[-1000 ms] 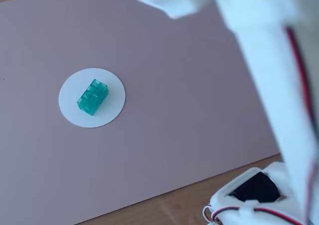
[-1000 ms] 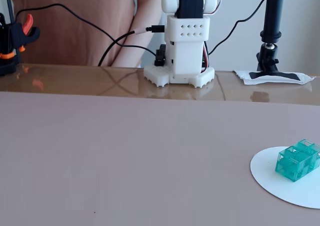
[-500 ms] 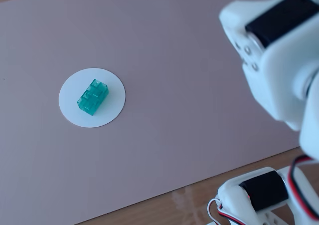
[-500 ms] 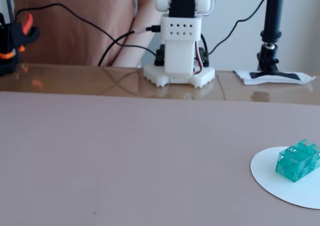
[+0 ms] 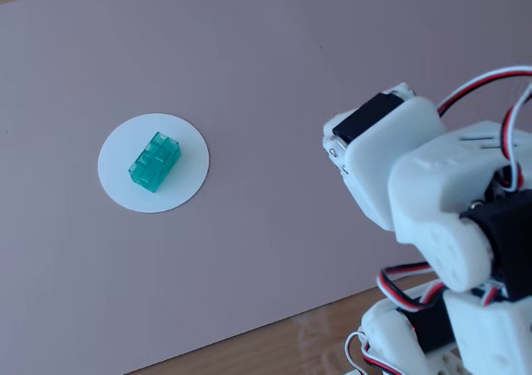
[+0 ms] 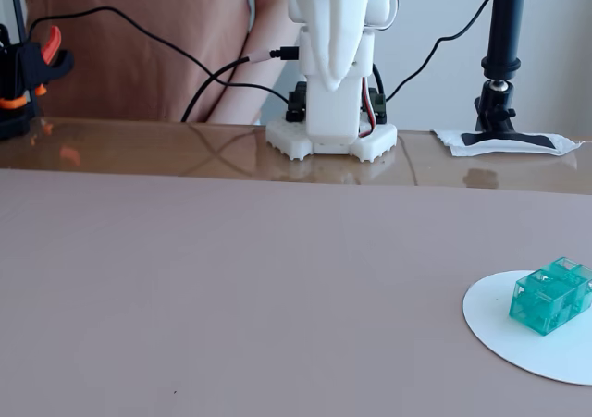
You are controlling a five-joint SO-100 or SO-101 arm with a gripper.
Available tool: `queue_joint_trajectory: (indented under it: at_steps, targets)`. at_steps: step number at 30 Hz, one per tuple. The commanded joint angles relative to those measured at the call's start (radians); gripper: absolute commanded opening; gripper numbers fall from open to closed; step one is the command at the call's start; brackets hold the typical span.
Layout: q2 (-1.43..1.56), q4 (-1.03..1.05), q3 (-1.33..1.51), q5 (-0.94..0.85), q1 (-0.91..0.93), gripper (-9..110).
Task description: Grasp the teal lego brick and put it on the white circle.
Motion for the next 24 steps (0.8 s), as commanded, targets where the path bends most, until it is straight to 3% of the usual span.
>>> queue_joint_trajectory:
  at_steps: [1, 17, 24]
  targets:
    - [0.011, -0.018, 0.023, -0.009, 0.006, 0]
    - [0.318, -0.038, 0.301, -0.002, -0.006, 0]
    - [0.318, -0.058, 0.371, 0.003, 0.005, 0]
